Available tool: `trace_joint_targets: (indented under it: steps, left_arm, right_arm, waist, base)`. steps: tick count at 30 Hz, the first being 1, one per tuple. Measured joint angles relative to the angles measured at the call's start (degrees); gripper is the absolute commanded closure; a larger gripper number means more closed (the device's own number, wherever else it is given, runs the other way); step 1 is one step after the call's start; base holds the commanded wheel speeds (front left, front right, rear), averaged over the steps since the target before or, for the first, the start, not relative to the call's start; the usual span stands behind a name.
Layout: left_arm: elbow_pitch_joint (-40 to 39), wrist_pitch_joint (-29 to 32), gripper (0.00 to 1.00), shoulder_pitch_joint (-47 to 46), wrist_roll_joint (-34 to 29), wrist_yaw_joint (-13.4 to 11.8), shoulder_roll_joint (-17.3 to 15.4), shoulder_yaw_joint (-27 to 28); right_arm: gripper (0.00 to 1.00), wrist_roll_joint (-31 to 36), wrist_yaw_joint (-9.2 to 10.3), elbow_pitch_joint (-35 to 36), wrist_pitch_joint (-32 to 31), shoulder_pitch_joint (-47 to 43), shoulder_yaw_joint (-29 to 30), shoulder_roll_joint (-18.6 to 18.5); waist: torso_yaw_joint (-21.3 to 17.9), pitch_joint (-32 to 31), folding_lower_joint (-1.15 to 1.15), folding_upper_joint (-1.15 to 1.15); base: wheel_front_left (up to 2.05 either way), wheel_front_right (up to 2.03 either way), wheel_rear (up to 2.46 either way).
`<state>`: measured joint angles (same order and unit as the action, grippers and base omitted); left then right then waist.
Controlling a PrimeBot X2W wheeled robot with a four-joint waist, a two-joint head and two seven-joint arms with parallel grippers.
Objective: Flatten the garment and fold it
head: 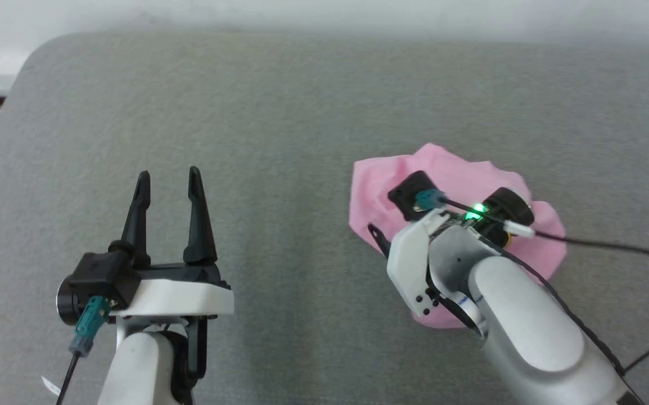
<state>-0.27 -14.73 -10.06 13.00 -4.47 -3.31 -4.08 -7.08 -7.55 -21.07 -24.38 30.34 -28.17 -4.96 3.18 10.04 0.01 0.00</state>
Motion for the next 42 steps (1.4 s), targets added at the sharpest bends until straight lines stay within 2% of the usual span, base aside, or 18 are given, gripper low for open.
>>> trace_joint_targets:
  steps: [4,10,11,13,18,22,30,34,37,42]
  left_arm:
    - [-0.6,0.0,0.0,0.0,0.1,0.4,0.2,-0.5]
    - [-1.5,0.0,0.0,-0.1,1.4,-0.3,0.2,-2.6]
    - [-1.5,0.0,0.0,-0.2,1.5,-0.6,0.3,-2.8]
    - [-1.5,0.0,0.0,-0.2,1.6,-0.8,0.3,-3.2]
    - [-1.4,0.0,0.0,-0.4,1.7,-1.2,0.3,-3.5]
    - [-0.9,0.0,0.0,-0.4,1.5,-1.2,0.3,-3.4]
    - [-0.1,0.0,0.0,-0.3,0.9,-1.1,0.3,-2.7]
    - [0.1,0.0,0.0,-0.1,0.5,-0.6,0.3,-2.2]
    - [0.2,0.0,0.0,0.3,0.2,-0.6,0.3,-1.9]
    - [0.2,0.0,0.0,0.3,0.1,-0.1,0.3,-2.1]
  right_arm:
    - [0.0,-1.4,0.0,-5.1,-7.4,2.9,-2.8,-0.3]
    - [0.01,-2.6,0.0,-10.5,-14.7,6.4,-4.9,-1.1]
    - [0.47,-2.8,0.0,-10.9,-15.6,7.0,-5.2,-1.2]
    - [1.0,-3.5,0.0,-11.3,-16.8,8.3,-5.5,-1.2]
    - [1.0,-5.3,0.01,-11.4,-15.9,9.6,-6.2,-1.5]
    - [1.0,-8.2,0.01,-9.9,-10.9,9.9,-6.2,-0.9]
    - [1.0,-13.5,0.01,-1.5,0.3,15.5,-4.1,1.2]
    - [1.0,-14.5,0.01,2.9,5.9,17.2,1.2,1.7]
    - [1.0,-14.0,0.01,5.4,9.0,17.6,7.6,1.8]
    - [1.0,-9.1,0.01,5.3,7.9,14.8,20.2,0.4]
  waist:
    - [2.5,1.3,0.0,0.0]
    - [5.7,3.6,0.0,0.0]
    - [6.1,4.0,0.0,0.0]
    - [6.9,4.6,-0.01,0.0]
    - [7.8,5.1,0.0,0.0]
    - [7.3,4.3,0.0,0.0]
    - [5.5,2.0,-0.01,0.0]
    - [4.4,1.0,-0.01,0.0]
    - [3.6,0.5,-0.01,0.0]
    - [2.5,0.0,-0.01,0.0]
  base:
    - [0.0,0.0,0.0]
    - [0.0,0.0,0.0]
    - [0.0,0.0,0.0]
    - [0.0,0.0,0.0]
    - [0.0,0.0,0.0]
    - [0.0,0.0,0.0]
    - [0.0,0.0,0.0]
    - [0.0,0.0,0.0]
    - [0.0,0.0,0.0]
    - [0.0,0.0,0.0]
